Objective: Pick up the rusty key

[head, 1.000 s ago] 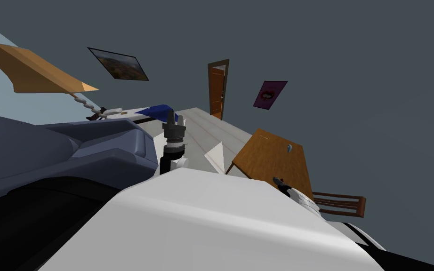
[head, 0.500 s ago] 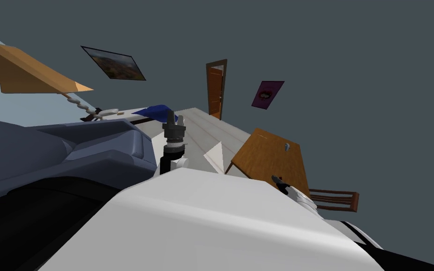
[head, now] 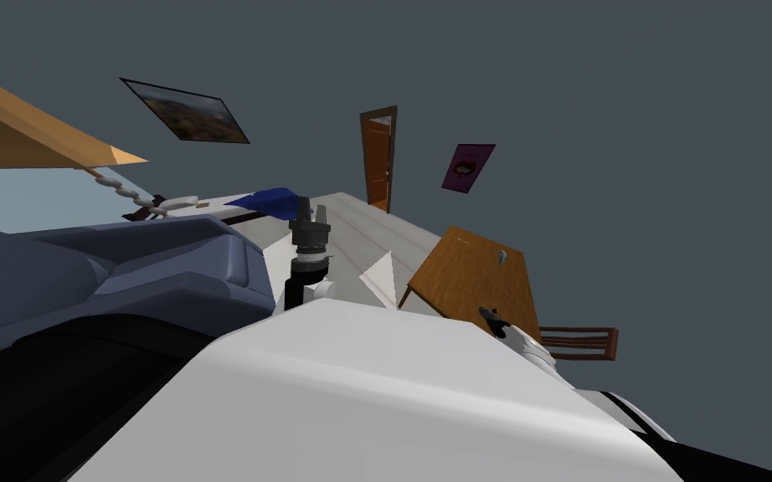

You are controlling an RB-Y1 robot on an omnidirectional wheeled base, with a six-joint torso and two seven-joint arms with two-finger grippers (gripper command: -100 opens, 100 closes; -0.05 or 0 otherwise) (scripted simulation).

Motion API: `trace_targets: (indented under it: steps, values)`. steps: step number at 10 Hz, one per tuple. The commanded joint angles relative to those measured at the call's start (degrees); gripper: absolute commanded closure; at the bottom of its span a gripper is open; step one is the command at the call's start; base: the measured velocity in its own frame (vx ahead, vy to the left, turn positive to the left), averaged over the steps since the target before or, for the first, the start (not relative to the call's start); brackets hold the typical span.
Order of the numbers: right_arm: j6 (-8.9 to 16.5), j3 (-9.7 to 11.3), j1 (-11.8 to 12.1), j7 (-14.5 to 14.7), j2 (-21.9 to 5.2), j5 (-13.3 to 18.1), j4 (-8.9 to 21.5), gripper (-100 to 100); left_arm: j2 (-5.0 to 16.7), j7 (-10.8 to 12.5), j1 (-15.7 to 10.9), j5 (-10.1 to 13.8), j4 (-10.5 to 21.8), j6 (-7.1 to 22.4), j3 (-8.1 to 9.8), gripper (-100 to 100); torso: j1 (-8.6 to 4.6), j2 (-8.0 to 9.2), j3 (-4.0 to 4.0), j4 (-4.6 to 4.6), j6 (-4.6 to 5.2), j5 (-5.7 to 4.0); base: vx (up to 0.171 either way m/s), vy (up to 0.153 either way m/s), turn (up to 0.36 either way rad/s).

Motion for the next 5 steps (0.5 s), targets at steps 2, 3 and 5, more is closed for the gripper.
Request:
trace_targets:
  steps: [2, 3, 5]
  values:
    - [4.1, 2.8, 0.7, 2.7, -0.3, -4.7, -5.4, 100, 0.0, 0.0, 0.0, 0.0, 0.0, 0.0, 0.0, 0, 0.06, -0.01, -0.01, -0.01, -0.03, -0.01, -0.008, -0.019, -0.053]
    - [4.1, 2.8, 0.7, 3.6, -0.3, -5.5, -5.4, 100, 0.0, 0.0, 0.0, 0.0, 0.0, 0.0, 0.0, 0, 0.02, 0.01, 0.0, -0.01, 0.02, -0.01, -0.01, -0.024, -0.071]
    - [6.6, 3.9, 0.9, 7.1, -0.1, -9.0, -8.5, 100, 0.0, 0.0, 0.0, 0.0, 0.0, 0.0, 0.0, 0, -0.01, 0.03, 0.03, 0.04, -0.01, -0.02, -0.01, -0.028, -0.085]
